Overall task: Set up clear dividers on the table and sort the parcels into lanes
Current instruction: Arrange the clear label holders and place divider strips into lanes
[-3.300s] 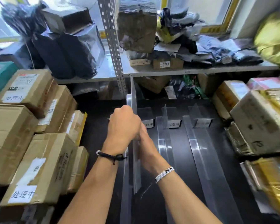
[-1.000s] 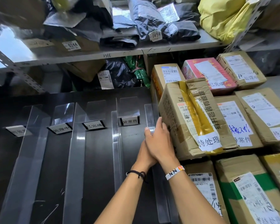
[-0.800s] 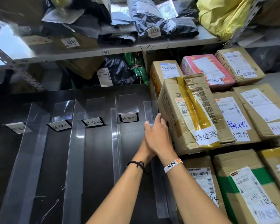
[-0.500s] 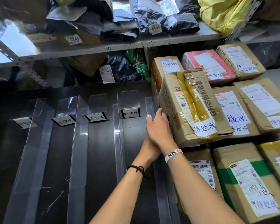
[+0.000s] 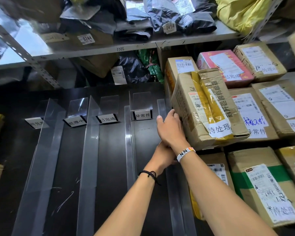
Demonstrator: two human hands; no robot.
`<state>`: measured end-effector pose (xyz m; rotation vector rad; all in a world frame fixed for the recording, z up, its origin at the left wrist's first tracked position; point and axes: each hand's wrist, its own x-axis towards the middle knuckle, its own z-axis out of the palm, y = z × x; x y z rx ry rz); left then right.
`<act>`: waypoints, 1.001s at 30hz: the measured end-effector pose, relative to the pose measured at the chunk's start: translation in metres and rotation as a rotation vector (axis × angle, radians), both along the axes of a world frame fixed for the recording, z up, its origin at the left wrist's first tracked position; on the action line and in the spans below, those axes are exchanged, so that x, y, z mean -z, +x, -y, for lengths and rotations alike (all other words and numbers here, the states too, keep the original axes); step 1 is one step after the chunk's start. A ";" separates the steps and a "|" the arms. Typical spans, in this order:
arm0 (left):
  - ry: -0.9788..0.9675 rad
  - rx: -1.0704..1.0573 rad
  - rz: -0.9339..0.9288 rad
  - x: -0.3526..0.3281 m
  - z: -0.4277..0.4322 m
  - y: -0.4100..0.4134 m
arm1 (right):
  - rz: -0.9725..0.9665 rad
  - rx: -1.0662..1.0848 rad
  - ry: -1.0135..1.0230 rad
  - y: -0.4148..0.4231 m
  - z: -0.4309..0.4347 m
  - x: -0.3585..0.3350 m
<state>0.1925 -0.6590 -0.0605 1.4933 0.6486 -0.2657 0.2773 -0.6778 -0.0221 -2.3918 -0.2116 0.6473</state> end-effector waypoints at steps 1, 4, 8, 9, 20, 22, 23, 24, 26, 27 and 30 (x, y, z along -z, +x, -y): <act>-0.014 -0.011 -0.004 0.001 0.000 0.000 | 0.003 -0.004 -0.005 0.000 0.000 0.000; -0.044 -0.018 -0.026 -0.001 0.001 -0.001 | 0.017 -0.022 -0.024 0.000 0.000 -0.001; -0.056 -0.027 -0.045 -0.006 0.002 -0.003 | 0.059 -0.069 -0.055 -0.001 0.001 -0.002; -0.061 -0.029 -0.049 -0.007 0.002 -0.003 | 0.062 -0.081 -0.058 -0.001 0.000 -0.001; -0.021 0.015 -0.052 -0.009 -0.005 -0.006 | 0.218 -0.129 0.017 -0.013 0.009 -0.011; 0.013 0.038 -0.025 -0.015 -0.009 -0.006 | 0.258 -0.127 0.054 -0.019 0.010 -0.016; 0.036 0.058 0.001 -0.020 -0.012 -0.006 | 0.273 -0.134 0.063 -0.021 0.010 -0.020; 0.096 0.085 0.021 -0.028 -0.017 -0.005 | 0.287 -0.143 0.069 -0.022 0.009 -0.024; 0.171 0.090 0.070 -0.043 -0.030 -0.003 | 0.318 -0.145 0.092 -0.026 0.007 -0.034; 0.211 0.081 0.103 -0.050 -0.036 -0.002 | 0.332 -0.136 0.105 -0.028 0.006 -0.040; 0.542 0.087 0.226 -0.071 -0.061 -0.003 | 0.430 -0.093 0.129 -0.038 0.001 -0.058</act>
